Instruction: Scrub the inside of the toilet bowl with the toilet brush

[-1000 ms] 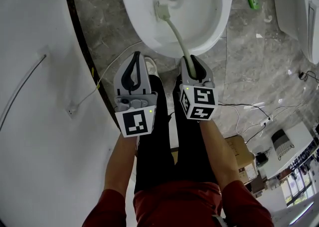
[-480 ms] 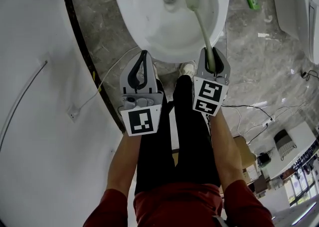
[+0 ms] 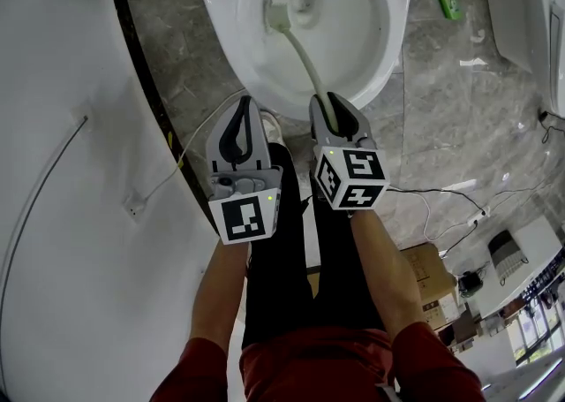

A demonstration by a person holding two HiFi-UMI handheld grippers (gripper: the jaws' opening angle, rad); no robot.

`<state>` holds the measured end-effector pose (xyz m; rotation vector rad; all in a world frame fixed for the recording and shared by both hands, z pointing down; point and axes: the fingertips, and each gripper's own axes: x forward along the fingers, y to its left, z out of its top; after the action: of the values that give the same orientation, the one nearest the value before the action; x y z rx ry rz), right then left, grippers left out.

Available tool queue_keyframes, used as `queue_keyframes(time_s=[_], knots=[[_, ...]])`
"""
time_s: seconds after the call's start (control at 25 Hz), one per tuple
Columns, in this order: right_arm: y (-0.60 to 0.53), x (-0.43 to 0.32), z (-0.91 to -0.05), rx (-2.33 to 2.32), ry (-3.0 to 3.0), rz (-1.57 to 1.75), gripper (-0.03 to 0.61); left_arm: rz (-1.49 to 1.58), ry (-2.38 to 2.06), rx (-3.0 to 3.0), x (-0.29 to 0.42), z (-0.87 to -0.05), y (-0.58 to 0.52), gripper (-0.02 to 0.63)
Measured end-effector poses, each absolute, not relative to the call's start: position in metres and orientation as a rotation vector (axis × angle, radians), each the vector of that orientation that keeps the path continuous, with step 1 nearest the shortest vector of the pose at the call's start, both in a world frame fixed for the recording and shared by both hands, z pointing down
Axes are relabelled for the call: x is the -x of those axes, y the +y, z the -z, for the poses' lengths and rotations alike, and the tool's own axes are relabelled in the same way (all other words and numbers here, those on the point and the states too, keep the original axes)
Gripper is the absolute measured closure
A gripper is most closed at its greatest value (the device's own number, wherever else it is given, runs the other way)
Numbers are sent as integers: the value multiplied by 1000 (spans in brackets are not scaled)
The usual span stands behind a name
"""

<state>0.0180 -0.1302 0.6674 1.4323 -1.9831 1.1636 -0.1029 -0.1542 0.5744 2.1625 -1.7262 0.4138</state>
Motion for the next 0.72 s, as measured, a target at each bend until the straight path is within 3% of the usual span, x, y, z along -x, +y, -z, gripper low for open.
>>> queue_keyframes(time_s=[0.44, 0.72], knots=[[-157, -72, -712, -1499, -1822, -1082, 468, -415, -1718, -2176, 103, -576, -166, 607], [-169, -114, -667, -1591, -1811, -813, 468, -410, -1710, -2177, 98, -577, -170, 607]])
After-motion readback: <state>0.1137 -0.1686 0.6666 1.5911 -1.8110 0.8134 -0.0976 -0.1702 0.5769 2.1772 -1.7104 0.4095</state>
